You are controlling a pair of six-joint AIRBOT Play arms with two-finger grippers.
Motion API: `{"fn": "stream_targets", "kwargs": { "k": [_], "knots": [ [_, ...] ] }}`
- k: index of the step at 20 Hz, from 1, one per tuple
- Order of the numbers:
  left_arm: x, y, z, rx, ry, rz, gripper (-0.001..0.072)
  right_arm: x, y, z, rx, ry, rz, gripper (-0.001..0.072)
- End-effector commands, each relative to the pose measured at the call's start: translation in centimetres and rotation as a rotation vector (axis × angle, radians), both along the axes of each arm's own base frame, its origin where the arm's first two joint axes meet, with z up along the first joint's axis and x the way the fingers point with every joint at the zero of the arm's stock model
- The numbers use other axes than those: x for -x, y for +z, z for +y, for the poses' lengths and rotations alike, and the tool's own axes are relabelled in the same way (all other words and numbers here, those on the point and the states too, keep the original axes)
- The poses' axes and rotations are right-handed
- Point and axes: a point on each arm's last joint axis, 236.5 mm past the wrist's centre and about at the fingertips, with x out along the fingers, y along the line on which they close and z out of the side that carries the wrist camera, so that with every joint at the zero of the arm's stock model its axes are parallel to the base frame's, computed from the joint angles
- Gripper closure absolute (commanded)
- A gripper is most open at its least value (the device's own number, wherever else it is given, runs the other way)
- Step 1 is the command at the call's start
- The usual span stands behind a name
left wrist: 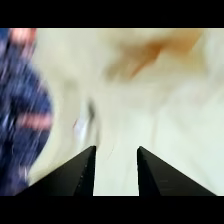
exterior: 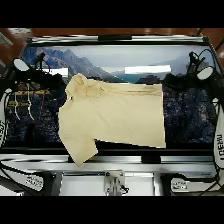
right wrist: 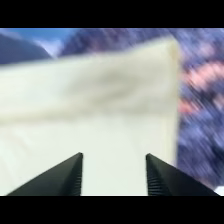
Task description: Fold the shirts.
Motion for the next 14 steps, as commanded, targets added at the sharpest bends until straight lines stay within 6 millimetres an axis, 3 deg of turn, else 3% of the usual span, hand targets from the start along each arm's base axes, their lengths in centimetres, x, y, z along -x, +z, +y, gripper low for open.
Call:
{"fn": "stream_targets", "kwargs": {
  "k": [1,2,4,7,9,12,14],
  "knots": [
    [10.9,-0.6,3.2,0.019,-0.032,0.373,0.0386,12.4,-1.1,-3.0,0.007,0.059,0.411,0.0265],
    [12.0,-1.3,3.5,0.014,-0.024,0.328,0.0376,13.9,-1.3,-2.1,-0.072,0.052,0.421,0.0264],
    [15.4,-3.5,4.0,0.003,0.016,0.276,0.0232,15.9,-1.9,-0.9,-0.165,0.019,0.396,0.0255],
    [21.4,-8.1,3.1,0.082,0.041,0.320,0.0234,17.9,-2.7,-0.2,-0.180,-0.011,0.393,0.0256],
    [22.1,-10.0,2.2,0.169,0.086,0.283,0.0258,18.3,-2.4,0.6,-0.210,-0.009,0.387,0.0256],
    [19.9,-9.8,1.2,0.240,0.132,0.183,0.0257,17.8,-1.6,1.6,-0.258,-0.009,0.364,0.0256],
    [19.7,-10.1,1.2,0.227,0.131,0.177,0.0257,17.4,-1.5,1.8,-0.269,-0.014,0.351,0.0256]
  ]
}}
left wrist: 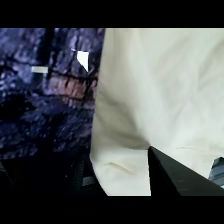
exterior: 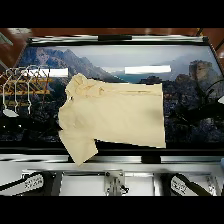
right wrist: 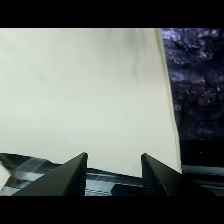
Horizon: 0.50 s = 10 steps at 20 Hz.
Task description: Fold the shirts.
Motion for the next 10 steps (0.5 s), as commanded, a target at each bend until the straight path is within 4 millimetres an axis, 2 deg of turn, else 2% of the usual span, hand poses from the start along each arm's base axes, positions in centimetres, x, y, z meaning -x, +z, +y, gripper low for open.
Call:
{"fn": "stream_targets", "kwargs": {
  "k": [1,6,10],
  "knots": [
    [-0.5,-0.9,-0.4,0.023,0.035,-0.045,0.0256,0.0,0.4,0.8,-0.038,-0.012,-0.012,0.0256],
    [1.1,-0.7,-1.4,0.065,-0.088,-0.037,0.0257,0.3,0.4,0.9,-0.043,-0.006,-0.001,0.0256],
    [1.2,-0.7,-1.4,0.065,-0.122,-0.056,0.0257,0.3,0.4,0.9,-0.043,-0.006,-0.001,0.0256]
  ]
}}
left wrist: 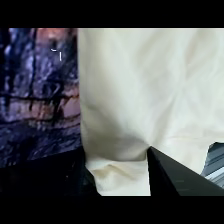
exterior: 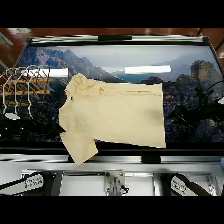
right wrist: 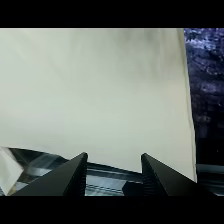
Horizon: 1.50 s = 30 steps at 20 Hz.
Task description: Fold the shirts.
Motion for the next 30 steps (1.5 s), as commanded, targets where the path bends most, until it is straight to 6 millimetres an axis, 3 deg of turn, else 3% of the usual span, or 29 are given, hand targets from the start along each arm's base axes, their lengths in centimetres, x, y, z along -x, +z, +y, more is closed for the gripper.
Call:
{"fn": "stream_targets", "kwargs": {
  "k": [1,10,15,18,21,22,23,30],
  "knots": [
    [0.3,0.1,-0.2,0.007,-0.053,-0.022,0.0257,0.1,0.1,0.1,-0.006,-0.002,0.004,0.0257],
    [1.6,-0.3,0.2,-0.016,-0.118,-0.005,0.0256,0.9,0.2,0.5,-0.024,0.009,0.040,0.0256],
    [1.0,-0.5,0.1,-0.012,-0.097,-0.013,0.0259,1.0,0.2,0.5,-0.025,0.010,0.043,0.0256],
    [1.0,-1.2,-0.7,0.038,-0.068,0.025,0.0353,1.3,0.2,0.6,-0.032,-0.007,0.066,0.0256],
    [0.8,-1.7,-1.3,0.080,-0.042,0.048,0.0654,2.1,-0.6,-0.3,0.014,-0.023,0.114,0.0254],
    [0.8,-1.7,-1.3,0.080,-0.042,0.048,0.0674,2.9,-1.5,-0.8,0.039,-0.035,0.153,0.0244],
    [0.7,-1.6,-1.2,0.079,-0.045,0.045,0.0675,3.8,-2.3,-0.9,0.048,-0.043,0.191,0.0130],
    [-0.7,0.6,-1.0,0.098,-0.092,0.002,0.0675,8.1,-8.2,0.7,0.010,-0.058,0.317,0.0133]
  ]
}}
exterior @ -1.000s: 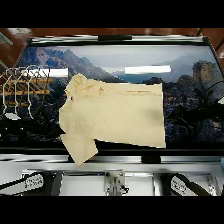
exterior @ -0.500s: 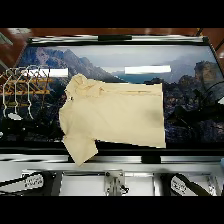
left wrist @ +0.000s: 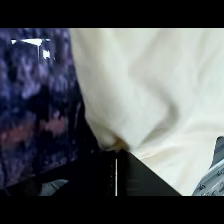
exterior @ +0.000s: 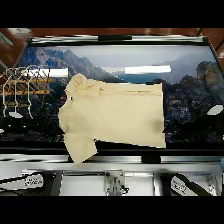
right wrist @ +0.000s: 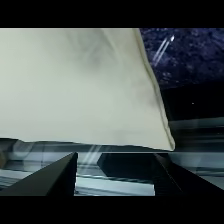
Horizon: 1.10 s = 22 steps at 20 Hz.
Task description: Fold the shirts.
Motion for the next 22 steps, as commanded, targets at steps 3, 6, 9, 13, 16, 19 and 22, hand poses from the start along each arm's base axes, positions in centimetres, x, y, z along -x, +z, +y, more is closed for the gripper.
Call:
{"fn": "stream_targets", "kwargs": {
  "k": [3,6,9,13,16,19,22],
  "knots": [
    [-0.2,2.0,-0.6,0.050,-0.037,-0.006,0.0675,3.2,-3.3,0.6,-0.029,0.047,0.115,0.0133],
    [-0.3,2.2,-0.6,0.046,-0.037,-0.015,0.0675,3.1,-3.7,0.5,-0.026,0.037,0.124,0.0134],
    [-0.4,2.5,-0.6,0.044,-0.038,-0.023,0.0676,3.2,-5.0,1.1,-0.024,0.044,0.143,0.0134],
    [-0.6,3.1,-0.5,0.033,-0.036,-0.047,0.0675,2.8,-7.2,3.0,0.009,0.093,0.164,0.0276],
    [-1.7,4.2,-0.1,0.020,-0.041,-0.086,0.0676,2.1,-6.8,4.0,-0.017,0.108,0.139,0.0650],
    [-5.4,9.0,1.0,-0.025,-0.061,-0.234,0.0679,-2.6,-2.2,4.4,-0.048,0.167,-0.051,0.0651],
    [-11.0,22.5,1.8,-0.137,-0.061,-0.639,0.0680,-11.2,10.4,4.2,0.007,0.239,-0.528,0.0651]
  ]
}}
